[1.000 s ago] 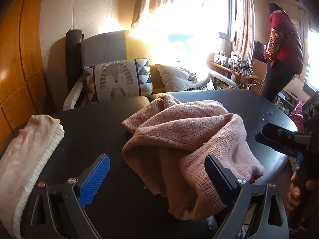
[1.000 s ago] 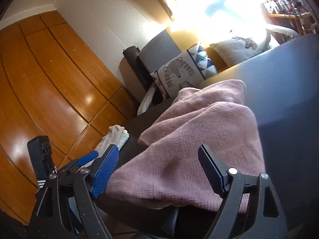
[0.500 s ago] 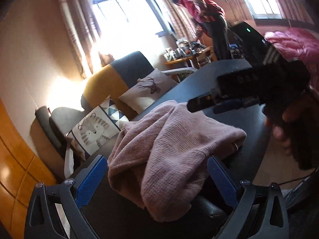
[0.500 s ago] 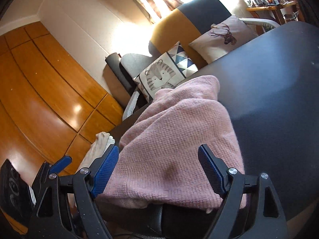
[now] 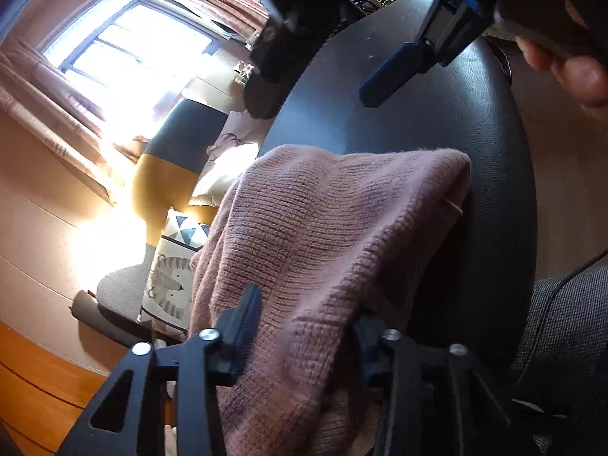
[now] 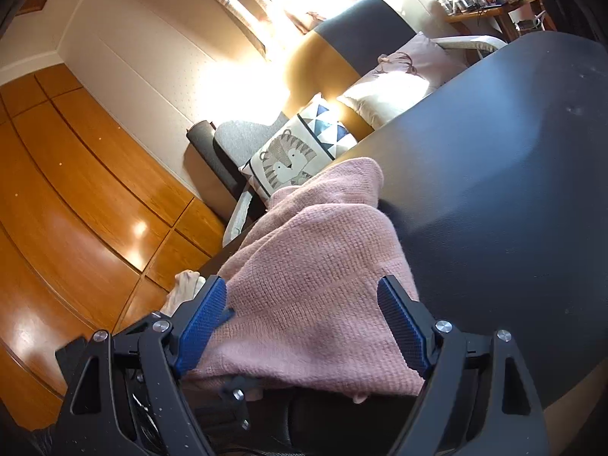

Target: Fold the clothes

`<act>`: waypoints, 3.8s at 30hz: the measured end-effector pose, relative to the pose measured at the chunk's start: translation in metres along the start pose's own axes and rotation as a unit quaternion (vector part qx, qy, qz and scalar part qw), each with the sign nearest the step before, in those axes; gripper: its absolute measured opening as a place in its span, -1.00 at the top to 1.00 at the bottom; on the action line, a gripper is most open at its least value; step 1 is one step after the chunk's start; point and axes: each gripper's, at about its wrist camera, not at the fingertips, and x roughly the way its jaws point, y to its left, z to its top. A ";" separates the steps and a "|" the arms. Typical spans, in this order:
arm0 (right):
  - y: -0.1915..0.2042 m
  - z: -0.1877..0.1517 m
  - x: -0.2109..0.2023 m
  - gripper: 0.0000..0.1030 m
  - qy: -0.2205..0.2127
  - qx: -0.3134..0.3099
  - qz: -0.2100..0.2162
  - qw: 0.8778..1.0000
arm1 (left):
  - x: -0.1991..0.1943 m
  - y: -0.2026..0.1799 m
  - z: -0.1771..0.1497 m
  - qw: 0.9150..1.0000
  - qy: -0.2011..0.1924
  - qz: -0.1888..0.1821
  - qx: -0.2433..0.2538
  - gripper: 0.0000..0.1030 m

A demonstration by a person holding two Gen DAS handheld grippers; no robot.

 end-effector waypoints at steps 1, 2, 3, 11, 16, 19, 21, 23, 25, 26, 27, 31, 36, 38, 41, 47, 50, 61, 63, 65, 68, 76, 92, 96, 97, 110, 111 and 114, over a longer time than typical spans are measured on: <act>-0.003 0.000 -0.001 -0.64 -0.001 0.004 -0.002 1.000 | 0.003 0.004 0.001 1.000 0.003 -0.012 -0.012 0.69; -0.005 0.000 -0.002 -0.64 -0.002 0.006 -0.005 1.000 | 0.003 0.009 0.002 1.000 0.002 -0.017 -0.026 0.75; -0.007 0.001 -0.002 -0.64 -0.003 0.009 -0.008 1.000 | 0.003 0.014 0.002 0.999 0.000 -0.023 -0.039 0.85; -0.015 0.001 -0.017 -0.64 -0.027 -0.020 -0.055 0.998 | -0.032 0.109 0.017 0.977 -0.069 0.022 -0.200 0.88; -0.009 -0.003 -0.016 -0.64 -0.023 -0.044 -0.073 0.996 | -0.042 0.177 0.031 0.964 -0.094 0.038 -0.244 0.88; 0.004 -0.009 -0.011 -0.64 -0.011 -0.078 -0.076 0.994 | -0.047 0.208 0.041 0.961 -0.112 0.054 -0.246 0.88; 0.014 -0.014 -0.006 -0.64 -0.001 -0.104 -0.073 0.992 | -0.058 0.221 0.046 0.959 -0.121 0.070 -0.247 0.88; 0.029 -0.020 0.001 -0.64 0.013 -0.138 -0.063 0.988 | -0.070 0.235 0.050 0.956 -0.130 0.088 -0.248 0.88; 0.045 -0.027 0.009 -0.64 0.027 -0.174 -0.053 0.983 | -0.081 0.249 0.050 0.952 -0.135 0.104 -0.255 0.88; 0.055 -0.031 0.013 -0.64 0.033 -0.193 -0.046 0.980 | -0.087 0.257 0.050 0.949 -0.138 0.111 -0.262 0.88; 0.064 -0.034 0.016 -0.64 0.038 -0.212 -0.039 0.976 | -0.092 0.265 0.048 0.946 -0.140 0.116 -0.270 0.88; 0.106 -0.048 0.026 -0.64 0.048 -0.287 -0.003 0.957 | -0.111 0.288 0.042 0.935 -0.148 0.144 -0.287 0.88; 0.124 -0.065 0.032 -0.64 0.048 -0.340 -0.021 0.939 | -0.141 0.307 0.024 0.921 -0.163 0.160 -0.316 0.88; 0.117 -0.061 0.039 -0.64 0.053 -0.325 -0.038 0.943 | -0.154 0.316 0.014 0.913 -0.167 0.169 -0.332 0.88; 0.106 -0.054 0.049 -0.64 0.061 -0.308 -0.059 0.948 | -0.173 0.331 -0.008 0.900 -0.164 0.197 -0.352 0.88; 0.109 -0.061 0.076 -0.64 0.078 -0.339 -0.070 0.935 | -0.202 0.351 -0.043 0.885 -0.155 0.228 -0.376 0.88; 0.121 -0.071 0.089 -0.64 0.089 -0.358 -0.054 0.928 | -0.214 0.355 -0.050 0.886 -0.147 0.241 -0.367 0.88; 0.161 -0.119 0.092 -0.64 0.112 -0.420 0.026 0.900 | -0.248 0.366 -0.009 0.893 -0.150 0.268 -0.329 0.88; 0.168 -0.128 0.083 -0.64 0.101 -0.430 0.032 0.897 | -0.256 0.367 0.002 0.893 -0.155 0.265 -0.329 0.88; 0.173 -0.130 0.079 -0.64 0.087 -0.433 0.037 0.896 | -0.262 0.368 0.012 0.893 -0.160 0.262 -0.331 0.88; 0.178 -0.132 0.070 -0.64 0.060 -0.433 0.035 0.899 | -0.271 0.369 0.023 0.891 -0.167 0.257 -0.335 0.88; 0.167 -0.107 0.067 -0.64 0.024 -0.353 -0.027 0.935 | -0.292 0.359 0.039 0.892 -0.182 0.248 -0.330 0.88; 0.151 -0.046 0.020 0.72 -0.095 -0.275 -0.077 0.954 | -0.329 0.372 0.014 0.872 -0.189 0.257 -0.370 0.86; 0.153 -0.033 -0.003 0.72 -0.126 -0.264 -0.087 0.952 | -0.335 0.370 0.008 0.868 -0.192 0.263 -0.374 0.86; 0.155 -0.031 -0.007 0.72 -0.133 -0.261 -0.089 0.952 | -0.337 0.369 0.007 0.867 -0.193 0.266 -0.374 0.86; 0.164 0.024 -0.071 0.72 -0.225 -0.235 -0.122 0.938 | -0.350 0.361 -0.030 0.850 -0.197 0.275 -0.404 0.85; 0.163 0.028 -0.072 0.72 -0.229 -0.234 -0.124 0.937 | -0.350 0.360 -0.034 0.849 -0.196 0.273 -0.408 0.85; 0.164 0.036 -0.080 0.72 -0.243 -0.230 -0.128 0.933 | -0.350 0.356 -0.047 0.844 -0.197 0.266 -0.422 0.84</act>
